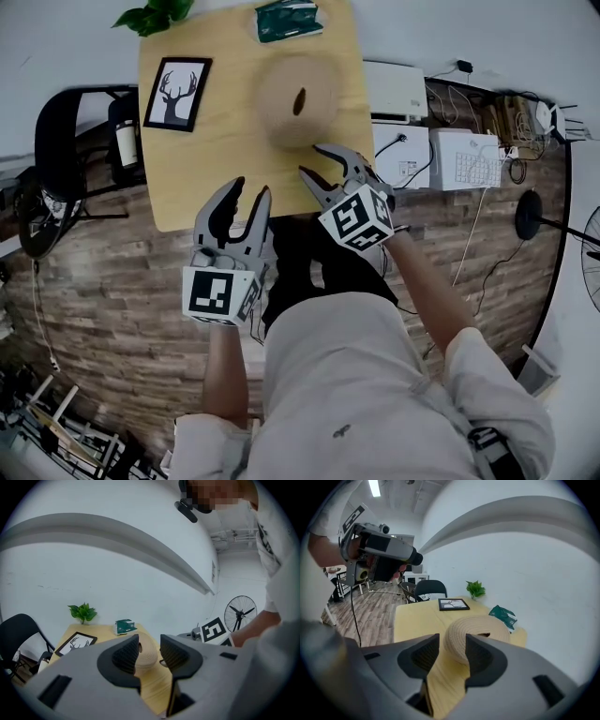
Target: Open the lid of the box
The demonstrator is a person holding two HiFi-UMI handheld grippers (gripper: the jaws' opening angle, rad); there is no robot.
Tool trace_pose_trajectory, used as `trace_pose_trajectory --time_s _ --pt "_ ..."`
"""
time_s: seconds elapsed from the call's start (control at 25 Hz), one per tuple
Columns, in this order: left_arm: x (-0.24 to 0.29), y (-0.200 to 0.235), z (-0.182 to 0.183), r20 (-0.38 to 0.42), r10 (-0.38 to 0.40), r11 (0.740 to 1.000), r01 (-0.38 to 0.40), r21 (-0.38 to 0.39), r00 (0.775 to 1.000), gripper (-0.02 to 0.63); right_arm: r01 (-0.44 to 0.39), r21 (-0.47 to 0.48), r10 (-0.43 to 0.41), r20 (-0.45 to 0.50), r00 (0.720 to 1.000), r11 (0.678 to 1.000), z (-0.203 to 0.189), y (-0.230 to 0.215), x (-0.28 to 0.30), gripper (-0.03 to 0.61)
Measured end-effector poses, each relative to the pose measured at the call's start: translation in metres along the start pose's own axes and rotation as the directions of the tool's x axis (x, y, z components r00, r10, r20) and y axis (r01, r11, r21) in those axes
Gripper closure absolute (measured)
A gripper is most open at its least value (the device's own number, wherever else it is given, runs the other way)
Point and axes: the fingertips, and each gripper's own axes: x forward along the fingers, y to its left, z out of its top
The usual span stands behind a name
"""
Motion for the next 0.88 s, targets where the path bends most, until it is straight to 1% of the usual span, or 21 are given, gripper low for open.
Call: trace_pose_trajectory --time_s 0.36,0.68,0.88 --pt "0.005 0.025 -0.005 -0.033 -0.048 0.999 0.048 0.018 0.998 0.474 0.057 -0.105 -0.066 -0.079 0.995 0.993 -0.011 0.005 0.031 0.42" --pt "0.01 0.042 -0.014 -0.059 -0.086 0.996 0.088 0.024 0.995 0.475 0.088 -0.236 -0.123 -0.136 0.983 0.968 -0.017 0.005 0.057 0.42" --pt "0.01 0.046 -0.018 -0.066 -0.099 0.995 0.1 0.024 0.993 0.474 0.088 -0.277 -0.139 -0.168 0.976 0.957 -0.025 0.007 0.068 0.422"
